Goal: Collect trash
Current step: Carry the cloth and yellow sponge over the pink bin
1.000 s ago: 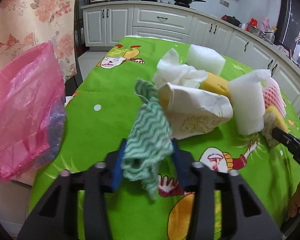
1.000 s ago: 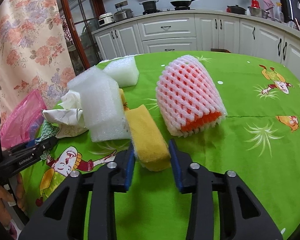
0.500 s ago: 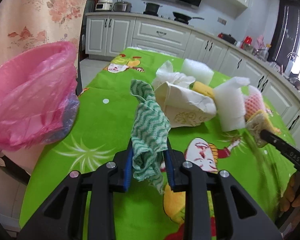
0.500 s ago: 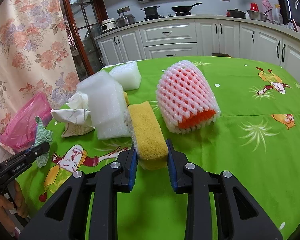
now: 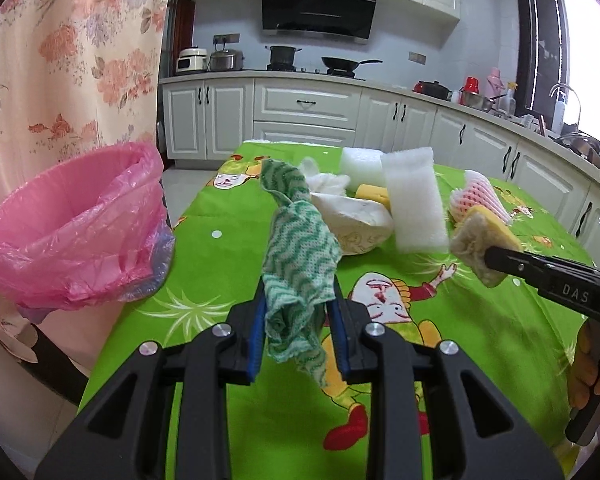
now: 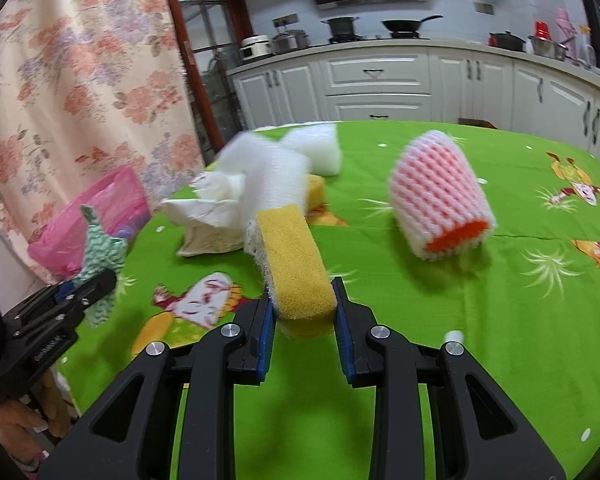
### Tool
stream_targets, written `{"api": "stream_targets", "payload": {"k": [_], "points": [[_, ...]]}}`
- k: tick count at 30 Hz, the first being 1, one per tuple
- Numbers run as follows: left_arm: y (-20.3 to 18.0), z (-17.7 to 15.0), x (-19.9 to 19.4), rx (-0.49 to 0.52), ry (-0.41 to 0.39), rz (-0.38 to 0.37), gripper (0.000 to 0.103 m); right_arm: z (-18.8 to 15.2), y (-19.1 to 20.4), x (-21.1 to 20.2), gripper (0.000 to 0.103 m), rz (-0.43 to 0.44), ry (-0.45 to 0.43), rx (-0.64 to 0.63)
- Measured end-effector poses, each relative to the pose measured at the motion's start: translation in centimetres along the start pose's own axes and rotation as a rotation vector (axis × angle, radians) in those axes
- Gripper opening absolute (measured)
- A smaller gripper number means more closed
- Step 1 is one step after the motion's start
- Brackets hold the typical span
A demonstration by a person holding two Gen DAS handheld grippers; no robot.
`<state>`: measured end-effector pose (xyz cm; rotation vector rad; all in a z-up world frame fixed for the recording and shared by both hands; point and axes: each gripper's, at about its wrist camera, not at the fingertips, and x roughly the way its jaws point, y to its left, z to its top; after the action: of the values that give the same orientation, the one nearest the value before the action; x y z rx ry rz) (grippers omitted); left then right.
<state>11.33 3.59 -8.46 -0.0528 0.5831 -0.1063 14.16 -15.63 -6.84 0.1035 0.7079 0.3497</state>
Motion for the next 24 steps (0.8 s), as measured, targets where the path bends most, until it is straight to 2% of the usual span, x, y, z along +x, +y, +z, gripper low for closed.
{"api": "stream_targets", "payload": {"k": [13, 24], "points": [[-0.1, -1.1, -3.5, 0.045, -0.066, -0.001, 0.027, 0.0, 4.0, -1.2, 0.028, 0.075, -0.031, -0.074], [2.9, -0.6, -6.7, 0.007, -0.12, 0.014, 0.027, 0.7, 8.1, -0.9, 0.028, 0.137, -0.046, -0.144]]}}
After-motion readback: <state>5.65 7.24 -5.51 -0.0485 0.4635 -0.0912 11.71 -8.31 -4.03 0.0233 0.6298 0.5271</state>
